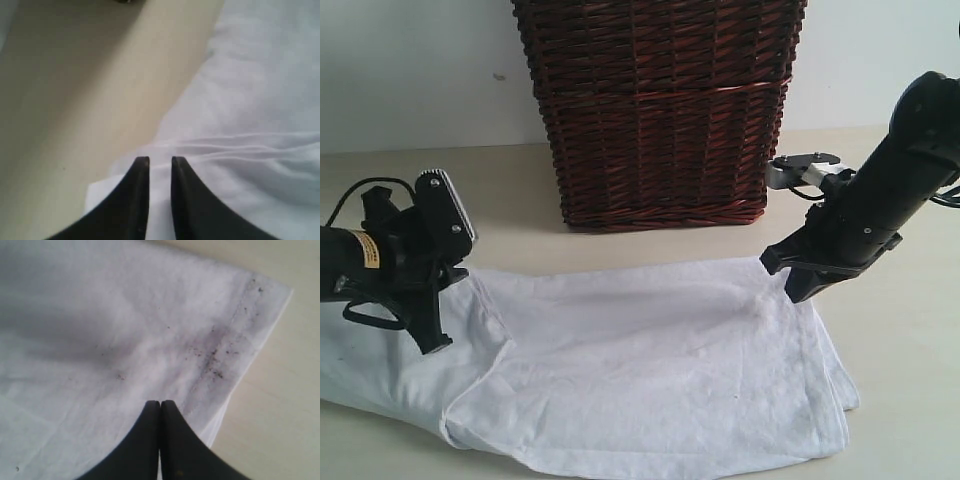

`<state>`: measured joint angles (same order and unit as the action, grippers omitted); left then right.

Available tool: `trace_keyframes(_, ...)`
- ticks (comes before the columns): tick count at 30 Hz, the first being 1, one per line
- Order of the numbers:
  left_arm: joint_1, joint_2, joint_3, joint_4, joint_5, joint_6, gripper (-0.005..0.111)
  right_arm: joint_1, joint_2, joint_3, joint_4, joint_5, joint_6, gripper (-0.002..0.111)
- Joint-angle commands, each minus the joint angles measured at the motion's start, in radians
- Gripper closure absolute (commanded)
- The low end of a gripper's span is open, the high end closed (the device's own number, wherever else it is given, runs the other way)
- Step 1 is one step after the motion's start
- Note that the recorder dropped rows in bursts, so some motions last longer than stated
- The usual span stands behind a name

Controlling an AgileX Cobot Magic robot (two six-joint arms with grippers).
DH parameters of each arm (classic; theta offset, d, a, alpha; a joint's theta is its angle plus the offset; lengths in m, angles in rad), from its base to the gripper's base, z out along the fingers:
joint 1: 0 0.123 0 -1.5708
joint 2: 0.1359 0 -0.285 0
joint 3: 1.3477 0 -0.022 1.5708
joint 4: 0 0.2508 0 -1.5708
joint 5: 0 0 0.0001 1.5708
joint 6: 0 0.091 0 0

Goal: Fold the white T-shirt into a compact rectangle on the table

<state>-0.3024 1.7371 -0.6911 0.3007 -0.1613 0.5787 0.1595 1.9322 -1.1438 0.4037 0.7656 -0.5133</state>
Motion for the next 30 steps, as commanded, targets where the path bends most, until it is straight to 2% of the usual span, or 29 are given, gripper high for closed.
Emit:
trace_keyframes(1,0.002,-0.038,-0.022,-0.027,0.099,-0.009,0.089,-0.003,-0.012,-0.01,0.006,-0.002,-0.015,0.108)
trace_keyframes(5,0.006,-0.111,-0.042,-0.027,0.285,-0.03,0.084,-0.003,-0.012,-0.01,0.008,0.003,-0.015,0.108)
trace_keyframes(9,0.053,-0.172,-0.046,-0.027,0.395,-0.137,0.064,-0.003,-0.012,-0.01,0.015,0.022,-0.015,0.108)
trace_keyframes(11,0.11,-0.184,-0.048,-0.027,0.438,-0.266,0.054,-0.003,-0.012,-0.01,0.017,0.027,-0.015,0.108)
trace_keyframes(15,0.231,-0.171,-0.059,-0.039,0.563,-0.464,0.053,-0.003,-0.012,-0.01,0.039,0.032,-0.015,0.108)
trace_keyframes(16,0.254,-0.161,-0.065,-0.067,0.61,-0.458,0.054,-0.003,-0.012,-0.01,0.041,0.032,-0.015,0.108)
trace_keyframes(19,0.271,-0.134,-0.101,-0.17,0.684,-0.388,0.054,-0.003,-0.012,-0.01,0.043,0.032,-0.016,0.108)
trace_keyframes(22,0.271,-0.103,-0.12,-0.224,0.691,-0.344,0.054,-0.003,-0.012,-0.01,0.047,0.03,-0.016,0.108)
trace_keyframes(30,0.272,-0.082,-0.122,-0.147,0.566,-0.355,0.054,-0.003,-0.012,-0.01,0.049,0.015,-0.027,0.108)
